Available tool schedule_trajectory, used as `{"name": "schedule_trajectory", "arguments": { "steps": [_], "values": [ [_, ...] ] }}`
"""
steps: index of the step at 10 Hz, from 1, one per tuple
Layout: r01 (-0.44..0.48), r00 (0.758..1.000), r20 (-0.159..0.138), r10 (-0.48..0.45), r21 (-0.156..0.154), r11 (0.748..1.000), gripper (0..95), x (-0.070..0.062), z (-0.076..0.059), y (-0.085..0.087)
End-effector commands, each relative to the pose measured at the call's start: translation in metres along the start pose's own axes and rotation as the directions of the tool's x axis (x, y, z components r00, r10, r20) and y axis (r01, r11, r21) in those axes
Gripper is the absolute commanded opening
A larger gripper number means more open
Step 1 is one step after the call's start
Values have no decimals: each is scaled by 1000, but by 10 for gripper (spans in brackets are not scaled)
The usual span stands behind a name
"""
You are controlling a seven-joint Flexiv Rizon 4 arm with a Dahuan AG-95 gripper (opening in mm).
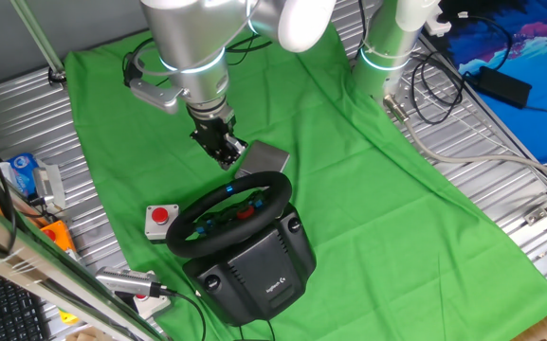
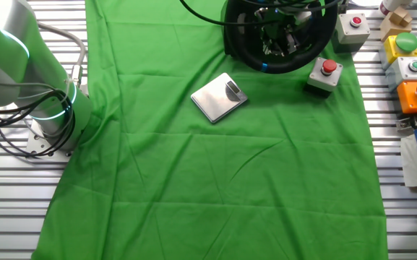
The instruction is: Rotate the steering wheel 90 degrees clockwise
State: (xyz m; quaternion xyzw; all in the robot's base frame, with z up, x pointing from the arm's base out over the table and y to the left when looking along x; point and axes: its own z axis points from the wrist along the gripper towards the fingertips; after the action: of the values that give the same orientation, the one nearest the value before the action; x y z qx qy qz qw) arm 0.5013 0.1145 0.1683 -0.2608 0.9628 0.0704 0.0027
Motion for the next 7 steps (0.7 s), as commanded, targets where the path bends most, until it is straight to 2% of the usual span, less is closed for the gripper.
{"name": "schedule_trajectory", "arguments": {
  "steps": [1, 7],
  "values": [
    [1, 1000, 0, -1, 0, 1000, 0, 0, 0, 0],
    [7, 1000, -6, -7, 0, 1000, 0, 0, 0, 0]
  ]
}}
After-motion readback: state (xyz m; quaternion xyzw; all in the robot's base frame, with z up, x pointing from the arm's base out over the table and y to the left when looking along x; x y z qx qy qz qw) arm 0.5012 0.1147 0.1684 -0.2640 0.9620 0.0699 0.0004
